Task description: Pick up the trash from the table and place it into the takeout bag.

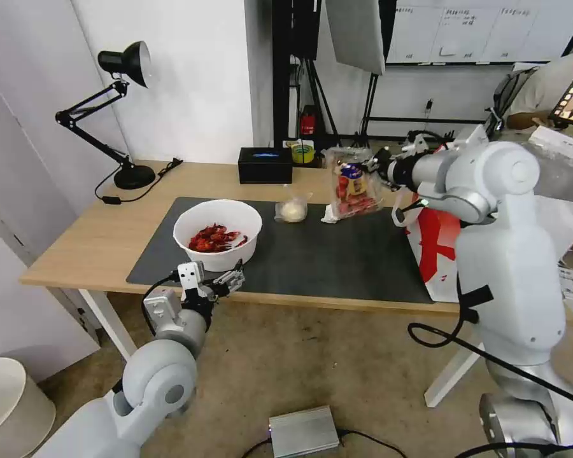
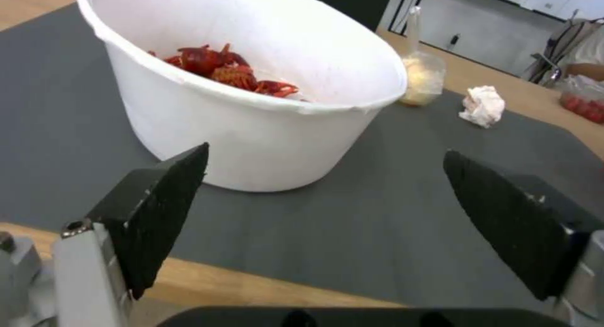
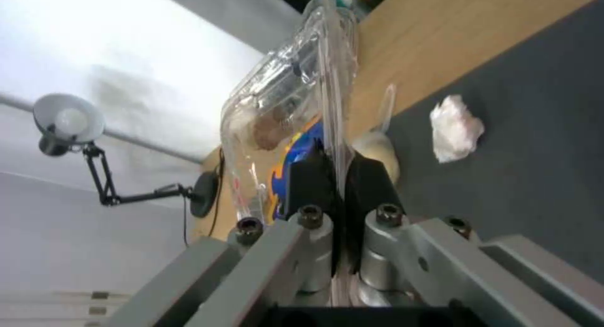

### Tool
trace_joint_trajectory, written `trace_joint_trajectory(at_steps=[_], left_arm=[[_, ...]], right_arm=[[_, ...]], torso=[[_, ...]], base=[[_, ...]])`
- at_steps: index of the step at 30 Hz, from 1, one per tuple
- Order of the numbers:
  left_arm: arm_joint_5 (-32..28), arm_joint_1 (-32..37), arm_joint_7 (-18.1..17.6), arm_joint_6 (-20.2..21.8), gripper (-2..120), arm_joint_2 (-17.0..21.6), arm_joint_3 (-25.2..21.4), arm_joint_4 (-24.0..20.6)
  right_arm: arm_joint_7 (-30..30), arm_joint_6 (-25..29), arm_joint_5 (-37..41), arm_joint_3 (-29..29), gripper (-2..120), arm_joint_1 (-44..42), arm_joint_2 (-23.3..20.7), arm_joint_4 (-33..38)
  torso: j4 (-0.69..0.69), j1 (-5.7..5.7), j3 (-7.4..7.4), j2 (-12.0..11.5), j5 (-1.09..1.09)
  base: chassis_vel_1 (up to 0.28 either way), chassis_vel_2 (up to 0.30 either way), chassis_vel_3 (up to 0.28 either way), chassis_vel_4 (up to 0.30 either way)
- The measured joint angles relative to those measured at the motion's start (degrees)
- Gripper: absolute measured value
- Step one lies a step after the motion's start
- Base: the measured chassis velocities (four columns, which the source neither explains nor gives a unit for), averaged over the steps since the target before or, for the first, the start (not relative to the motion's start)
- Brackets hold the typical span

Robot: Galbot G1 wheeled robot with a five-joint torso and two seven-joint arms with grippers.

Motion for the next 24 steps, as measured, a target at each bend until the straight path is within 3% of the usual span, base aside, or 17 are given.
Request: trace_joint_trajectory(at_steps=[24], left_arm=[[1.08,0.82,-0.21,-0.04,100,-0.31,0.18,0.31]], right_arm=[[2.88,3.24,4.94,4.62,0,4.33,-8.9,-0.54]], torso=[[0.0,0.0,0.0,0.0,0.0]], base=[[0.0,0.0,0.0,0.0]])
